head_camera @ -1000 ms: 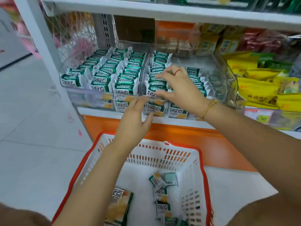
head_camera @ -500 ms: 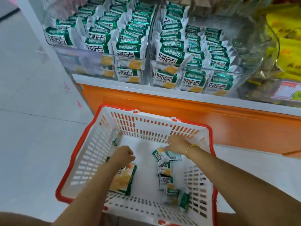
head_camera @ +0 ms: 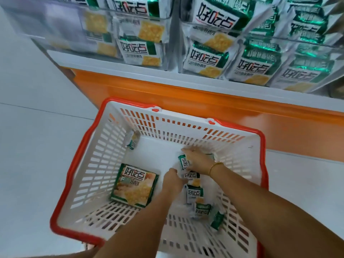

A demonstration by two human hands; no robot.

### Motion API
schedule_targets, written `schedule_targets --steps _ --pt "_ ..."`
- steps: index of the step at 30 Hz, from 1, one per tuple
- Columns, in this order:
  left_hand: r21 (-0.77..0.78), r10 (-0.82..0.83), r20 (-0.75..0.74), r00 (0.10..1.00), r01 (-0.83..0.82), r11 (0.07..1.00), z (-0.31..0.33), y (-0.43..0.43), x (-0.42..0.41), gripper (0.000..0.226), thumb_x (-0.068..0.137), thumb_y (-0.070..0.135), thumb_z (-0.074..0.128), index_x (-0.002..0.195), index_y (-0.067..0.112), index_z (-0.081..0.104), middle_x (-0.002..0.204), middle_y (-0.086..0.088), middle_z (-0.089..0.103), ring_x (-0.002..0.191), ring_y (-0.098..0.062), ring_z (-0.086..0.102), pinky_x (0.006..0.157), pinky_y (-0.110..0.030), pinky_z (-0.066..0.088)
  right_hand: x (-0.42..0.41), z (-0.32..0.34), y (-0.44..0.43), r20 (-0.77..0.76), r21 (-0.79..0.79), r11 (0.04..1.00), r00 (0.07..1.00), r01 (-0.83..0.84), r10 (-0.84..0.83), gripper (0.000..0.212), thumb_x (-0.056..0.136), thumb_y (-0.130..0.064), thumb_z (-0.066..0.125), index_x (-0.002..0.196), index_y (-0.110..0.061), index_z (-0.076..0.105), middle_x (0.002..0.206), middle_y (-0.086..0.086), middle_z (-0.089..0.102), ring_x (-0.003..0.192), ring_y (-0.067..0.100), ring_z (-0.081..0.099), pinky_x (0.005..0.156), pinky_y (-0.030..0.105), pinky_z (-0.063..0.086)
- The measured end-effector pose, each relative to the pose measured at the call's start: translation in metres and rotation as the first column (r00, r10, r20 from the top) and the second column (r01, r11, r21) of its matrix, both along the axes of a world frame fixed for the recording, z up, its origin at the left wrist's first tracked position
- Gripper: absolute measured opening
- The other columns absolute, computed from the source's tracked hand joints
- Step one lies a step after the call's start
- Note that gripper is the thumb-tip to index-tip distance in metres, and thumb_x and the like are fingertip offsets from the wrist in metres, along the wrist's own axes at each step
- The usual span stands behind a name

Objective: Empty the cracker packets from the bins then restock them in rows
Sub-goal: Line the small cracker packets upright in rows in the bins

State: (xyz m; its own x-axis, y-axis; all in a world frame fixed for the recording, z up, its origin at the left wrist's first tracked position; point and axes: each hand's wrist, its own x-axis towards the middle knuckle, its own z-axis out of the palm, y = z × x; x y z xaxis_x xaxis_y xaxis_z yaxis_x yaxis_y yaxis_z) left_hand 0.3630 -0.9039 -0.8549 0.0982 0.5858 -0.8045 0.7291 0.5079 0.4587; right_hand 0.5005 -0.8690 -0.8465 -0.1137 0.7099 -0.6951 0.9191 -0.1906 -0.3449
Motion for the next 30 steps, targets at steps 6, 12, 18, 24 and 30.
schedule_targets --steps 6,12,18,24,30 --pt "0.033 0.206 -0.045 0.978 -0.204 0.978 -0.041 -0.027 0.028 0.046 0.061 0.032 0.075 0.095 0.011 0.052 0.095 -0.007 0.061 0.089 -0.027 0.064 0.072 -0.045 0.057 0.013 -0.01 0.004 0.231 0.046 0.97 0.948 -0.238 0.221 0.088 0.066 -0.063 0.076 0.128 -0.009 0.046 0.134 0.015 0.045 0.128 0.031 0.037 0.107 0.042 0.035" --pt "-0.004 0.358 0.006 0.934 -0.358 0.934 -0.012 -0.031 0.041 0.051 0.067 0.013 0.077 0.106 0.012 0.044 0.106 -0.006 0.05 0.095 -0.028 0.059 0.078 -0.042 0.055 0.015 0.004 -0.004 0.116 0.112 0.991 0.992 -0.071 0.058 0.062 0.073 -0.026 0.08 0.121 -0.013 0.044 0.121 0.01 0.057 0.107 0.027 0.055 0.087 0.035 0.048" --pt "-0.12 0.347 0.065 0.936 -0.338 0.934 -0.015 -0.028 0.033 0.029 0.072 0.014 0.076 0.098 0.005 0.066 0.093 -0.009 0.07 0.077 -0.023 0.068 0.068 -0.032 0.058 0.024 0.029 -0.01 0.098 0.174 0.981 0.989 0.089 -0.107 0.039 0.077 -0.021 0.075 0.111 -0.007 0.063 0.115 0.009 0.061 0.109 0.025 0.055 0.084 0.028 0.042" --pt "-0.148 0.484 0.071 0.872 -0.471 0.87 0.006 -0.019 0.008 0.026 0.078 0.022 0.077 0.078 0.003 0.059 0.074 -0.011 0.058 0.061 -0.02 0.053 0.059 -0.027 0.046 0.036 0.076 -0.017 -0.208 0.106 0.877 0.873 0.469 -0.441 0.047 0.086 -0.026 0.07 0.127 -0.006 0.058 0.129 0.008 0.058 0.101 0.018 0.059 0.077 0.016 0.04" --pt "-0.154 0.536 0.443 0.719 -0.528 0.835 0.082 0.009 -0.015 0.012 0.087 0.005 0.066 0.095 0.0 0.059 0.085 -0.006 0.062 0.076 -0.014 0.059 0.065 -0.019 0.054 0.032 0.122 -0.015 -0.6 -0.348 0.705 0.431 0.618 -0.674 0.048 0.087 -0.014 0.069 0.129 0.001 0.054 0.131 0.005 0.06 0.107 0.017 0.065 0.083 0.025 0.056"
